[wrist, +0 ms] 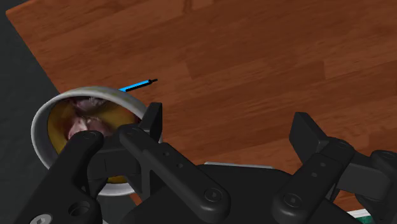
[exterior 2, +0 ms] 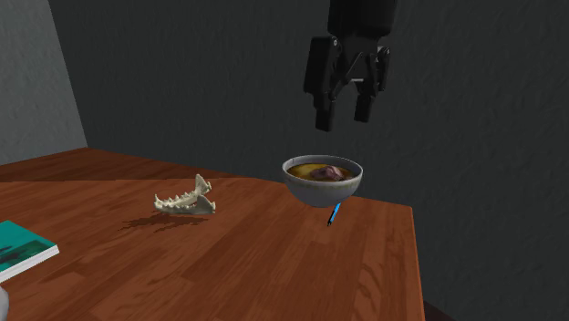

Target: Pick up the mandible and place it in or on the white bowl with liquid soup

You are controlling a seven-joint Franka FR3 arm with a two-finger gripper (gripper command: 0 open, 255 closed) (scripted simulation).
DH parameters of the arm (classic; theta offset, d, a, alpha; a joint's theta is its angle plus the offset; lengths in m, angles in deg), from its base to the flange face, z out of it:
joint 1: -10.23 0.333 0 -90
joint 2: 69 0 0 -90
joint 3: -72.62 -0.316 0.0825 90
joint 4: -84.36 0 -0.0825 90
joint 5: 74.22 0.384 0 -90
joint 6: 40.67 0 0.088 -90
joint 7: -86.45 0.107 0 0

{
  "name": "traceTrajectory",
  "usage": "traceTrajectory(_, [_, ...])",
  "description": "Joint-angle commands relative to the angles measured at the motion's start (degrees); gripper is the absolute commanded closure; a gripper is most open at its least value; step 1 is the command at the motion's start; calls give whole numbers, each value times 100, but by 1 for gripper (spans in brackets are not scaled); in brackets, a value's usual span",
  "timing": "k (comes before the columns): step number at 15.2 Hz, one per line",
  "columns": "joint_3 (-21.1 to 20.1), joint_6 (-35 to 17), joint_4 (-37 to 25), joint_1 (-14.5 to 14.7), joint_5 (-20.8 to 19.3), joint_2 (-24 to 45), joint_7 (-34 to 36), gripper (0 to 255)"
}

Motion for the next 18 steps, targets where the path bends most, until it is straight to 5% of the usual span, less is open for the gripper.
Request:
traceTrajectory(1, [0, 0, 0, 0, 0, 0, 0, 0])
traceTrajectory(18, [-290, -2222, -1541, 102, 249, 3469, 306, 0])
